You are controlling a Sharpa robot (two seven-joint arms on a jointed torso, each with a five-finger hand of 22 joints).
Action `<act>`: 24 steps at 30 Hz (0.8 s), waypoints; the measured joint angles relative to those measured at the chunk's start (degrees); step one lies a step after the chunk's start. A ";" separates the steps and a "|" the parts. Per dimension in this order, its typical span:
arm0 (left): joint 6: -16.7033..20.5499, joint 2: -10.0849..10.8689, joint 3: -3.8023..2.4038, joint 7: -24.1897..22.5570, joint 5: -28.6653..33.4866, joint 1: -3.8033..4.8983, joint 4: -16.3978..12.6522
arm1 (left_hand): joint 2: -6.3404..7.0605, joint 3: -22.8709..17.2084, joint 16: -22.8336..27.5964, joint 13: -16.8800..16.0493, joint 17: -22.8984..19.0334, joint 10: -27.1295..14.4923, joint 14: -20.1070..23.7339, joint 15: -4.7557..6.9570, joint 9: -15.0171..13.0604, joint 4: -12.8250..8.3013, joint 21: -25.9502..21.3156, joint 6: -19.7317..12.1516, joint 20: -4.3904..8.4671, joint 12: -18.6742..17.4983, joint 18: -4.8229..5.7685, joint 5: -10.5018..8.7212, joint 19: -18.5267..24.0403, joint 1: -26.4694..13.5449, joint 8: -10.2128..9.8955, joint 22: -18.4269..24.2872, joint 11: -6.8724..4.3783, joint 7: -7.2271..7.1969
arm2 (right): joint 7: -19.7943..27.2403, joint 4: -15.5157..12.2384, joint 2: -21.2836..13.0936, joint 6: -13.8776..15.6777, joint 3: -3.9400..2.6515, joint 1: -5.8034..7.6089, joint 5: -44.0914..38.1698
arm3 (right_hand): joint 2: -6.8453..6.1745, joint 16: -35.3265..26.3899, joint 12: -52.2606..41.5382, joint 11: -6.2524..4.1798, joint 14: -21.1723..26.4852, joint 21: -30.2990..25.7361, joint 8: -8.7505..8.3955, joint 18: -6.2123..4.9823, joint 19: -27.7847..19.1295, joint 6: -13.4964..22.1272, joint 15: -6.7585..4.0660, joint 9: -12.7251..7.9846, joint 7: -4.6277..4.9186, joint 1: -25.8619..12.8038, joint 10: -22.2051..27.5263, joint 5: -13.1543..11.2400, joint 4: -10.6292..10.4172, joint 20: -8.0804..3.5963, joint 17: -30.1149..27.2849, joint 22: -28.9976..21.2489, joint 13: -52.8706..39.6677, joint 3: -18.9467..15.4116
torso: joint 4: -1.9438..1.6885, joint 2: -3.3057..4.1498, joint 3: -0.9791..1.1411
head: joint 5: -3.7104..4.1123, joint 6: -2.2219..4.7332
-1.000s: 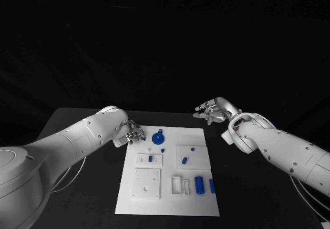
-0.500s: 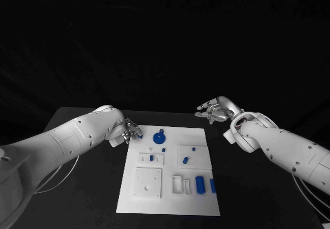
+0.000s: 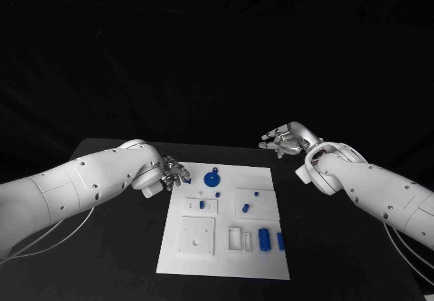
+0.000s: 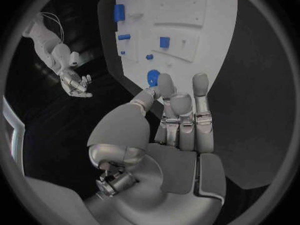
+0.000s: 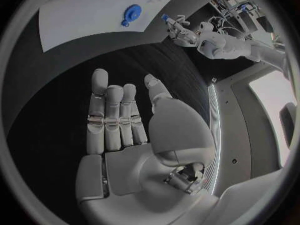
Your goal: Assemble the parts on the task board
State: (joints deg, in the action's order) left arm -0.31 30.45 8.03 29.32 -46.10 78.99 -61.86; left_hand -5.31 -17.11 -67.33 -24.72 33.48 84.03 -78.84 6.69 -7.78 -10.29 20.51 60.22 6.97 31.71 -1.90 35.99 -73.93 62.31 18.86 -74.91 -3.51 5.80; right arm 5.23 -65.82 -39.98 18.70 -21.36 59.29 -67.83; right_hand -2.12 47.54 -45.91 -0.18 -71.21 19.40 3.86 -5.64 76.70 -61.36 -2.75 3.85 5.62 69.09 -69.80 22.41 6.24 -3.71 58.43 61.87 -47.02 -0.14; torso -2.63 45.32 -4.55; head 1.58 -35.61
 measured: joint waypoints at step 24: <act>5.97 5.26 5.62 2.25 -3.92 -0.74 -11.47 | 1.39 -1.84 0.77 0.44 4.15 0.03 -1.43 0.04 -0.04 -1.86 0.88 0.68 -0.42 0.76 -0.37 2.00 -0.41 -1.39 0.27 0.00 -0.36 0.33 | 0.27 1.39 0.41 -0.04 0.01 -0.01 0.13 | 0.00 0.00 0.00 0.00 -0.02 -0.22 0.00 0.00 0.28 0.03 -0.02 0.00 0.03 0.00 0.00 0.44 0.00 0.14 0.00 0.18 0.00 0.00 | -0.38 -0.35 0.02 | -0.31 -1.18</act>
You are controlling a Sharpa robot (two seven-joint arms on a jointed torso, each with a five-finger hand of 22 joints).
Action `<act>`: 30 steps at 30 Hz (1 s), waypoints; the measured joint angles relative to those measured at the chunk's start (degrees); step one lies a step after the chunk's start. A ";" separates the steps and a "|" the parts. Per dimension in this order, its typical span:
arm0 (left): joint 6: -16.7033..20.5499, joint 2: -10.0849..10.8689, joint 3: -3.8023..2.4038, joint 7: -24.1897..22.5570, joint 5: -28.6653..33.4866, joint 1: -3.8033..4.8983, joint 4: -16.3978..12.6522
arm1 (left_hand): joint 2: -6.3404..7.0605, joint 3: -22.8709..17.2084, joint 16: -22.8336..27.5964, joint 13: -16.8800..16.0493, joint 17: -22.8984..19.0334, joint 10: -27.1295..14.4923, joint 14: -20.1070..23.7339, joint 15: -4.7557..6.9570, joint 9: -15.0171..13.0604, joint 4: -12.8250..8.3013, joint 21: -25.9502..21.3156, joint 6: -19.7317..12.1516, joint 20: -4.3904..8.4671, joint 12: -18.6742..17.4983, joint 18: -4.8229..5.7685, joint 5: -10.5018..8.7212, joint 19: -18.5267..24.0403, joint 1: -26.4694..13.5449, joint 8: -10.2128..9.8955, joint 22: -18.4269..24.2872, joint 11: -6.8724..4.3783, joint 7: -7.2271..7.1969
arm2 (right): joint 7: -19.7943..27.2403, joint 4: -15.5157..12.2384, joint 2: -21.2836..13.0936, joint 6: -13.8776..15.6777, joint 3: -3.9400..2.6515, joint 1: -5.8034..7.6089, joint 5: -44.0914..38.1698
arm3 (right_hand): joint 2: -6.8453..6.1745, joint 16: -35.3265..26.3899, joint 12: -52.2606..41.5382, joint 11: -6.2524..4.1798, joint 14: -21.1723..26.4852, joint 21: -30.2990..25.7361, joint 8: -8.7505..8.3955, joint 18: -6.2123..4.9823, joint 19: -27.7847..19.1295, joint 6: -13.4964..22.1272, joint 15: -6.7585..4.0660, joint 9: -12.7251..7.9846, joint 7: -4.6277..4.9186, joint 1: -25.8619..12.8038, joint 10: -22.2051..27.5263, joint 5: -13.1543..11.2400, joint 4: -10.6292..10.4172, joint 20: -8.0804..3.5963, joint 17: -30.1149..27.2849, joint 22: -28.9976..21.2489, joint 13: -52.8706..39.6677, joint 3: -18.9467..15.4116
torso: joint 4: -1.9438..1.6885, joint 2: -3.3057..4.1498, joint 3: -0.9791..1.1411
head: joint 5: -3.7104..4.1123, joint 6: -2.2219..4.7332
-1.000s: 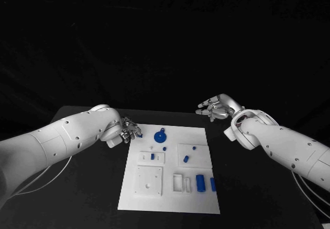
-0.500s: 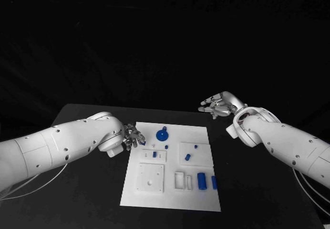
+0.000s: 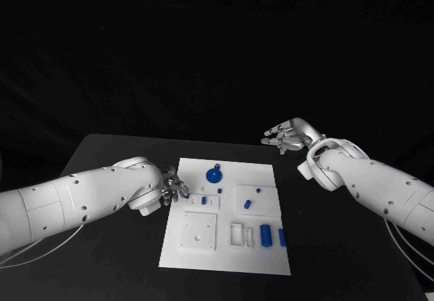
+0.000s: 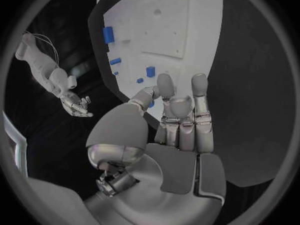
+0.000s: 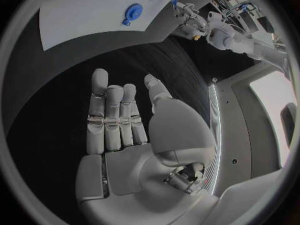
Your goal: Assemble the parts on the task board
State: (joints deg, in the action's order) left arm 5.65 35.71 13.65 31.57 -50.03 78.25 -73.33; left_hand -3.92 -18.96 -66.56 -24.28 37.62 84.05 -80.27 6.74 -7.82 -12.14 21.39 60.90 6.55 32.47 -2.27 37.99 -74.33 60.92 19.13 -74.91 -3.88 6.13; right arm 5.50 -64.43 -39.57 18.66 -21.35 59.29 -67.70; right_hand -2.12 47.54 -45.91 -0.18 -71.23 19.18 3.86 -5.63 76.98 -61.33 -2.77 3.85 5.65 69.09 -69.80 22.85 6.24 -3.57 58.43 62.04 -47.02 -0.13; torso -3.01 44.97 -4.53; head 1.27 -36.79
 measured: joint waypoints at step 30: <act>1.77 -3.23 0.10 -0.67 -2.29 -2.85 3.13 | 0.10 0.12 0.00 0.21 2.33 -0.15 -0.40 -0.02 -0.40 -0.04 0.22 0.32 -0.20 1.02 -0.83 0.32 -0.20 -0.10 0.33 -0.01 -0.13 0.04 | 0.18 -0.07 0.06 -0.03 0.00 -0.01 0.05 | 0.00 0.00 0.00 0.00 0.00 0.01 0.00 0.00 -0.01 0.06 0.00 0.00 0.06 0.00 0.00 0.00 0.00 0.00 0.00 0.12 0.00 0.00 | 0.04 0.07 0.08 | 0.81 0.04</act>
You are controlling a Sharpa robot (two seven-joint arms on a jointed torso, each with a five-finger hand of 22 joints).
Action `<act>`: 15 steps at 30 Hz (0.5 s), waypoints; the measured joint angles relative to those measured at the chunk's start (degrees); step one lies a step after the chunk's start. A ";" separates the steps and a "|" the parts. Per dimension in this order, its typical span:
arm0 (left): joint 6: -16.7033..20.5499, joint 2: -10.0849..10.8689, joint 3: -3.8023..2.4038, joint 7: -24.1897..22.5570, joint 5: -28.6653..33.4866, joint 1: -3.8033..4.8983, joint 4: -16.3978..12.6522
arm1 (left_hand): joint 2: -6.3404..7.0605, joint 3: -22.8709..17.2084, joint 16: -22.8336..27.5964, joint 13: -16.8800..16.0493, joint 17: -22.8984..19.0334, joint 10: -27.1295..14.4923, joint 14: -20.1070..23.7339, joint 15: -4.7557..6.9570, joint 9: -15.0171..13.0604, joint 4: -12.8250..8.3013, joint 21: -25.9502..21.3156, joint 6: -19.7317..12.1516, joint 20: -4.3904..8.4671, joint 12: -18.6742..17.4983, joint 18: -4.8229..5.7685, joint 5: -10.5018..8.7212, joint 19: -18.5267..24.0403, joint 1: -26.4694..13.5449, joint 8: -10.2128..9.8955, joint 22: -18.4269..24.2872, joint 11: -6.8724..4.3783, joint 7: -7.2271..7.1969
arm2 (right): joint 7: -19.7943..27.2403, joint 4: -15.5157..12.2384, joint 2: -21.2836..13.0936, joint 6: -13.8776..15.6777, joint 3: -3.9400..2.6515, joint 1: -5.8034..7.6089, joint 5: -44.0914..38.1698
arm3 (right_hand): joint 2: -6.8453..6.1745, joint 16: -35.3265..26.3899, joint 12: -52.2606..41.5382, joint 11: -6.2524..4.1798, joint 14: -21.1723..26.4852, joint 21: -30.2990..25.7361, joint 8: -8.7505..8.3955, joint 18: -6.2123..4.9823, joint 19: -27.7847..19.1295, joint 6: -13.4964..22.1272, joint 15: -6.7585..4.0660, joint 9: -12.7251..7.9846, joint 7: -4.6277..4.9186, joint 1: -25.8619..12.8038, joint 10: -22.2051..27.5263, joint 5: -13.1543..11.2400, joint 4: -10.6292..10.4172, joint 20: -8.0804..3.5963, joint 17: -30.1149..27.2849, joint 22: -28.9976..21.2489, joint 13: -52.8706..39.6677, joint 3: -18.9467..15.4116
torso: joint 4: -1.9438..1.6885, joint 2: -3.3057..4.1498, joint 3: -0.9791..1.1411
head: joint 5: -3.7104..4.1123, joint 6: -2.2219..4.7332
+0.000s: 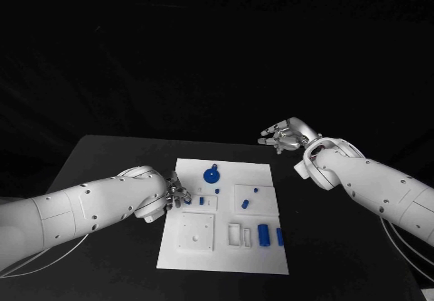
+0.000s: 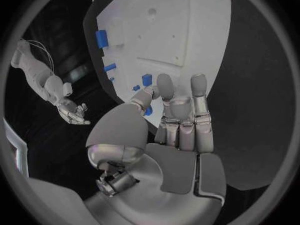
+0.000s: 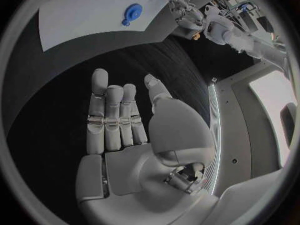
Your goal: Assemble the parts on the task board
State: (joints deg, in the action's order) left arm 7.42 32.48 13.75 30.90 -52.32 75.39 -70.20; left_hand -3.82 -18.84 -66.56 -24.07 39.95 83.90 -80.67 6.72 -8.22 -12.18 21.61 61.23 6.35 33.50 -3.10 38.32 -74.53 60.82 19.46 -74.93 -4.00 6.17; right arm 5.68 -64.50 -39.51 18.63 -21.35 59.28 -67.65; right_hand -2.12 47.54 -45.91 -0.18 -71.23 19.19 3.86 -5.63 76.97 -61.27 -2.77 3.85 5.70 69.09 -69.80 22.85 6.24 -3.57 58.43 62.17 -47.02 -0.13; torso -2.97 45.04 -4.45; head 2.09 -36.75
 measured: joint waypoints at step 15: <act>0.21 -0.48 -0.03 -0.42 -0.46 -0.08 0.46 | 0.22 0.05 0.00 0.05 0.38 0.00 -0.31 0.13 -1.66 0.05 0.00 -0.02 0.00 0.23 0.00 -0.05 0.00 -0.22 -0.22 0.01 0.01 -0.06 | 0.07 -0.09 -0.04 0.00 0.00 -0.01 0.05 | 0.00 0.00 0.00 0.00 0.00 -0.32 0.00 -0.01 0.00 -0.08 0.00 0.00 -0.08 0.00 0.00 0.22 0.00 0.00 0.00 0.16 0.00 0.00 | -0.03 0.01 -0.02 | 0.15 0.19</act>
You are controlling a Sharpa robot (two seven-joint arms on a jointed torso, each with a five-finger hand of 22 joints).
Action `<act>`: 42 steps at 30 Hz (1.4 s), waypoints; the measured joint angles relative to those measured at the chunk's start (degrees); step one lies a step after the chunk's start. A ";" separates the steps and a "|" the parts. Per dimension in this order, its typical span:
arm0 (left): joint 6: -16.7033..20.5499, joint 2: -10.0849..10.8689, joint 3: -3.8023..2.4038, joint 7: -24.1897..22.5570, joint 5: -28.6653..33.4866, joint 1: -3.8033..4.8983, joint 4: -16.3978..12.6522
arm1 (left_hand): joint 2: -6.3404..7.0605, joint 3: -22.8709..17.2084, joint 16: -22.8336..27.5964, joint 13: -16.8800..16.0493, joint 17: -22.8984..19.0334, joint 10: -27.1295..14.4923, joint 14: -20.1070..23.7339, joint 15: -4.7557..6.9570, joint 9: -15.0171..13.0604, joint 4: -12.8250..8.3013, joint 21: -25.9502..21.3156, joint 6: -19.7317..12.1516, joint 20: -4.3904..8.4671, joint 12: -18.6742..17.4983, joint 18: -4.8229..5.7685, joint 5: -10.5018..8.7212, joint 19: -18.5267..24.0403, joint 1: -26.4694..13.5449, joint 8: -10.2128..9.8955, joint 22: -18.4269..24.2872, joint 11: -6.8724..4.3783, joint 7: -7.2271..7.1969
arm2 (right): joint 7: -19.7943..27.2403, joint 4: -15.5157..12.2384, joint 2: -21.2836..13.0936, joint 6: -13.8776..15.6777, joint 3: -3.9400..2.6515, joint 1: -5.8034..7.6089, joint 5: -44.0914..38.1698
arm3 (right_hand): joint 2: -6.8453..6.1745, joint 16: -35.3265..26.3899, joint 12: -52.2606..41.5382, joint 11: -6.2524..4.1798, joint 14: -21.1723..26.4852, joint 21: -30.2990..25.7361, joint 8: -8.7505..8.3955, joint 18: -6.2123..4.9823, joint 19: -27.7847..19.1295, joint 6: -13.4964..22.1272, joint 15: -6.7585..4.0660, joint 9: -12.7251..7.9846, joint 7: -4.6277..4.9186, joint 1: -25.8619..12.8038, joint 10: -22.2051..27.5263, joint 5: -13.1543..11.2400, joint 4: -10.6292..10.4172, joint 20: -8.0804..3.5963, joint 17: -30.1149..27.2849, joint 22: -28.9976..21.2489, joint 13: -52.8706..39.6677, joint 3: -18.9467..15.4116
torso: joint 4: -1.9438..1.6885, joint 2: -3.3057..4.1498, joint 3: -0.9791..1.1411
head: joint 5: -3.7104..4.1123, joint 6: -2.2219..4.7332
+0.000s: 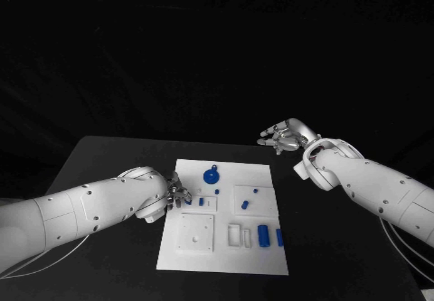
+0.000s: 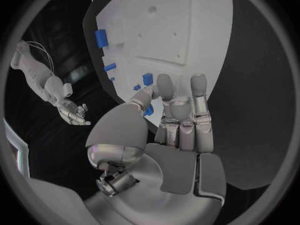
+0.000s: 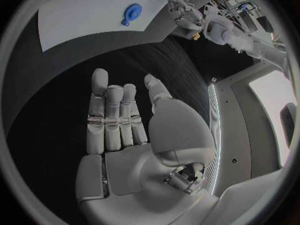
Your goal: Assemble the parts on the task board
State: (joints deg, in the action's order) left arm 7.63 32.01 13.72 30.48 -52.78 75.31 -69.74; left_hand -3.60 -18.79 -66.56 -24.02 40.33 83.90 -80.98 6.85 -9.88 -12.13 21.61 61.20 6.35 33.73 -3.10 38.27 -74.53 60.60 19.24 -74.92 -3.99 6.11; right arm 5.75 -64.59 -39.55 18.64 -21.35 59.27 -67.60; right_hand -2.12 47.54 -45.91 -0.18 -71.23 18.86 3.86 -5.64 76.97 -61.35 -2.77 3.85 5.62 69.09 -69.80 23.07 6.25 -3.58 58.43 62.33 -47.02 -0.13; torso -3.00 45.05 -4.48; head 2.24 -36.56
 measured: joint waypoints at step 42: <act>-1.06 -0.74 -0.26 -0.27 -0.23 -0.35 1.07 | -0.10 0.32 0.00 0.13 1.27 0.02 -0.17 -0.23 -4.55 0.15 0.00 0.06 -0.41 0.44 0.01 -0.85 0.01 0.10 0.08 0.02 0.04 -0.02 | 0.08 -0.11 -0.22 -0.01 0.00 -0.01 0.13 | 0.00 0.00 0.00 0.00 0.00 0.00 0.00 0.01 0.00 0.10 0.00 0.00 0.09 0.00 0.00 0.01 0.00 0.00 0.00 0.04 0.00 0.00 | -0.02 0.00 0.02 | 0.36 -0.24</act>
State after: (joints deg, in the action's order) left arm 6.57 31.27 13.46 30.21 -53.01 74.96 -68.67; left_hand -3.70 -18.46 -66.56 -23.89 41.60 83.92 -81.15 6.62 -14.43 -11.98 21.61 61.26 5.94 34.16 -3.09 37.42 -74.52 60.70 19.32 -74.90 -3.95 6.08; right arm 5.84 -64.70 -39.77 18.63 -21.35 59.26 -67.48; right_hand -2.12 47.54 -45.91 -0.18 -71.23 18.87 3.86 -5.63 76.97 -61.25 -2.77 3.85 5.72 69.09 -69.80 23.08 6.25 -3.58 58.43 62.36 -47.03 -0.13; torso -3.02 45.05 -4.46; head 2.60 -36.80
